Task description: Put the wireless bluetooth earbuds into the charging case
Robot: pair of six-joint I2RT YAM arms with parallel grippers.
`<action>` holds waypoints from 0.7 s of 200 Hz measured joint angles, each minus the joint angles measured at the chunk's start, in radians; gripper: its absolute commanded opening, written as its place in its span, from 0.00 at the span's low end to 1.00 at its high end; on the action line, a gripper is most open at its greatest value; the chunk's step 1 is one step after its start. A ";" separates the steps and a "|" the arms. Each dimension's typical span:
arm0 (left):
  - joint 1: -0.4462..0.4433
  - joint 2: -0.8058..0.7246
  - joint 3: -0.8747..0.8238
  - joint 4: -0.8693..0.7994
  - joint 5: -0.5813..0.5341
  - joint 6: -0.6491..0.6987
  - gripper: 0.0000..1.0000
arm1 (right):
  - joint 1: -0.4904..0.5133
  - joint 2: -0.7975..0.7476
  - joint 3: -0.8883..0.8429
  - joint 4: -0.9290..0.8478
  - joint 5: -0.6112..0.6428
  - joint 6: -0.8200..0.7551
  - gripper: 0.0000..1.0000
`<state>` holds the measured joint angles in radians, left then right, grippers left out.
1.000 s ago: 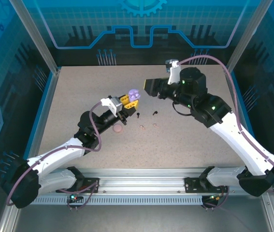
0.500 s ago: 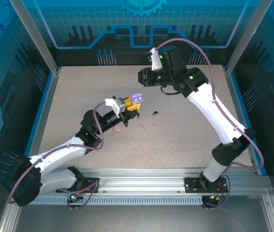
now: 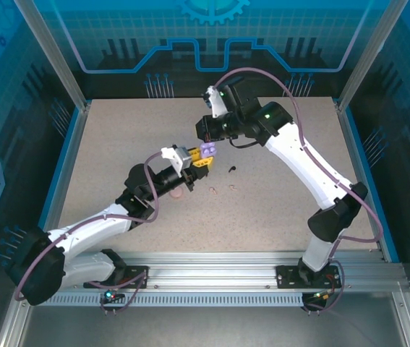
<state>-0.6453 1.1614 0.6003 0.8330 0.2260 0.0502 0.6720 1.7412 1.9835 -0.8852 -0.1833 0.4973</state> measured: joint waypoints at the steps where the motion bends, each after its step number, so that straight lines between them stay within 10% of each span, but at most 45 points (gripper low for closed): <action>1: 0.000 0.000 0.000 0.000 0.000 0.000 0.00 | 0.000 -0.002 -0.002 0.001 0.000 0.000 0.08; 140: -0.006 0.005 0.000 -0.011 -0.028 0.001 0.00 | 0.006 -0.317 -0.263 0.053 0.106 0.083 0.25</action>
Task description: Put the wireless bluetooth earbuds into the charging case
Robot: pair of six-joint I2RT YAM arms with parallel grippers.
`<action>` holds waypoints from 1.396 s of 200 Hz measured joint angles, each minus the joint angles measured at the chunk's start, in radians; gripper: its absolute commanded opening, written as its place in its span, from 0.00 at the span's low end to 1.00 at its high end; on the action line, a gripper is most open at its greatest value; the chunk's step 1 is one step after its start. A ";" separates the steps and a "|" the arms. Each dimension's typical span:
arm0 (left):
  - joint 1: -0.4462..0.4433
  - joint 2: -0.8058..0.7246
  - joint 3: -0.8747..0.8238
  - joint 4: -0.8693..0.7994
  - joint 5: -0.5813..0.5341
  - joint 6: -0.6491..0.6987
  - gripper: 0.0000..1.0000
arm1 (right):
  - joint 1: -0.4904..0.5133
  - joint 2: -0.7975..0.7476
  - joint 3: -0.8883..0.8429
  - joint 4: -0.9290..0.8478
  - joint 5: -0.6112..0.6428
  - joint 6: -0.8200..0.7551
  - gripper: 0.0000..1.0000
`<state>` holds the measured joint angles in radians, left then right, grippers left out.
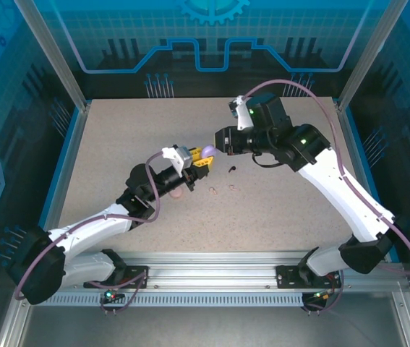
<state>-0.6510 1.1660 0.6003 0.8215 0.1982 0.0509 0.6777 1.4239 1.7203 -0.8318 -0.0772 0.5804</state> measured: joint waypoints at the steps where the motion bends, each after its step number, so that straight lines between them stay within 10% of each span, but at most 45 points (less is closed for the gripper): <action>1: 0.000 0.000 0.000 0.000 0.000 0.000 0.00 | 0.000 -0.001 0.000 0.000 0.000 0.000 0.26; 42: 0.000 0.011 0.000 0.000 0.000 -0.001 0.00 | -0.016 -0.059 -0.063 0.043 0.022 0.024 0.68; 87: 0.000 0.060 0.010 0.007 -0.014 -0.024 0.00 | -0.017 -0.099 -0.202 0.111 0.017 0.101 0.80; 200: -0.014 0.111 0.033 0.040 -0.038 -0.028 0.00 | 0.036 -0.027 -0.243 0.236 0.025 0.194 0.77; 266: -0.015 0.114 0.036 0.043 -0.060 -0.033 0.00 | 0.042 -0.021 -0.257 0.259 0.045 0.214 0.44; 279: -0.015 0.116 0.041 0.037 -0.064 -0.039 0.24 | 0.042 -0.021 -0.262 0.268 0.053 0.217 0.43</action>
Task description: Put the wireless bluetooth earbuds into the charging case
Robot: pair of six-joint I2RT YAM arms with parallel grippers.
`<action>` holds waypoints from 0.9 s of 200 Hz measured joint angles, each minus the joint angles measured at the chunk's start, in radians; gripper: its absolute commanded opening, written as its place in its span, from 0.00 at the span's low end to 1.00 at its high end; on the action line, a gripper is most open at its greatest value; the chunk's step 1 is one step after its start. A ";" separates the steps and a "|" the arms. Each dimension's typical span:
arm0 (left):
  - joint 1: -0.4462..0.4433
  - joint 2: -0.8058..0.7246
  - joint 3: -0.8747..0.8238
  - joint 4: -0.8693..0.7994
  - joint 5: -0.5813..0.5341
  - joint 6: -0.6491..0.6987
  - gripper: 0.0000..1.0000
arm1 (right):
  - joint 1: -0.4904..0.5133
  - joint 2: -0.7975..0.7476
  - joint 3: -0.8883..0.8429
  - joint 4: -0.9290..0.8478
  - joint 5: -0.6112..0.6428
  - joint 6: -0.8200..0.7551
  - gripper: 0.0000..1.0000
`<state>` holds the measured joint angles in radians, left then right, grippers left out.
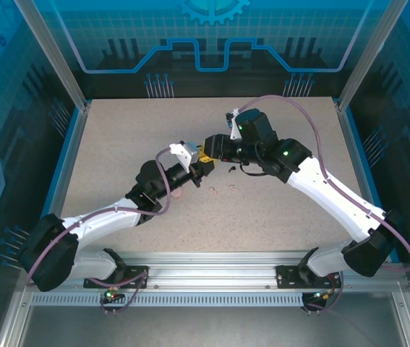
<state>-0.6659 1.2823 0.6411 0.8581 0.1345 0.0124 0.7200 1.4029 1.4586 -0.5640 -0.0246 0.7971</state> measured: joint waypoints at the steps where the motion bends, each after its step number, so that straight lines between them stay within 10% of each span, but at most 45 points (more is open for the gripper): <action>1: 0.000 0.000 0.000 0.000 0.000 0.000 0.26 | 0.000 0.000 0.000 0.000 0.001 0.000 0.43; 69: -0.009 0.005 0.018 -0.034 -0.041 -0.041 0.97 | -0.090 -0.012 -0.060 -0.002 0.033 0.030 0.38; 130: -0.012 -0.136 -0.063 -0.114 -0.079 -0.090 0.99 | -0.351 -0.015 -0.089 -0.074 0.024 -0.011 0.38; 180: -0.012 -0.314 -0.103 -0.235 -0.121 -0.135 0.99 | -0.541 0.264 -0.074 -0.158 -0.035 -0.130 0.35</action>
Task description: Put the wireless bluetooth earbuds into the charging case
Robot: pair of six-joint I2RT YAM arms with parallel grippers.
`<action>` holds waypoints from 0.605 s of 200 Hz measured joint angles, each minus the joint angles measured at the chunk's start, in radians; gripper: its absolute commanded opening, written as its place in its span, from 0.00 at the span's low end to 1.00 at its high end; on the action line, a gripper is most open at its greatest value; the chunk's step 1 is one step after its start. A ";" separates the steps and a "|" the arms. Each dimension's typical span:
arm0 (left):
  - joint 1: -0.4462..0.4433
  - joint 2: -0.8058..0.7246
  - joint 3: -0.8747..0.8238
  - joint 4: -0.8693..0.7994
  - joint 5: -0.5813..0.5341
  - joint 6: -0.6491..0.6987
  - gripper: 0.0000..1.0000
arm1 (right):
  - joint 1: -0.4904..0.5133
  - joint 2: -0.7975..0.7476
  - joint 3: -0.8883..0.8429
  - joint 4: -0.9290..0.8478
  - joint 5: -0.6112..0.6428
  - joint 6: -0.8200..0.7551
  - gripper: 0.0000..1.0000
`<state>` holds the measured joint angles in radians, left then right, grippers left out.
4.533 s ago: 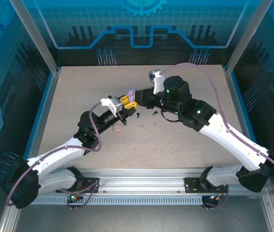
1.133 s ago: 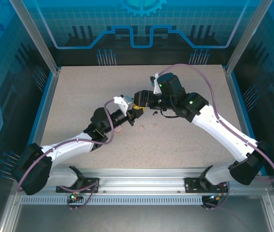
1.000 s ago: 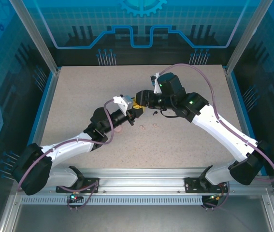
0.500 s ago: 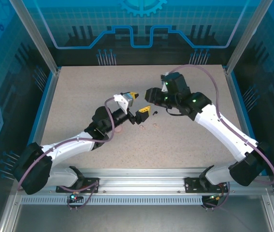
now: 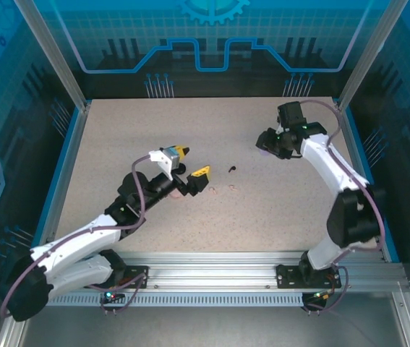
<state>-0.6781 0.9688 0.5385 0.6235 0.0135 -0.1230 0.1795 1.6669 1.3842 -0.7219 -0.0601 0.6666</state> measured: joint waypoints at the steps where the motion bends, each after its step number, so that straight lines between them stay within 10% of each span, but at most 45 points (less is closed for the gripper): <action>1: 0.000 -0.006 -0.001 -0.004 -0.001 -0.001 0.99 | -0.002 0.006 0.001 -0.003 0.000 -0.002 0.35; 121: 0.000 -0.179 0.000 -0.282 -0.026 -0.037 0.99 | -0.090 0.599 0.459 -0.388 0.143 -0.209 0.52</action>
<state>-0.6781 0.7898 0.5381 0.3412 -0.0120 -0.1600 0.0891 2.2654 1.8427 -1.1103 0.0830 0.4576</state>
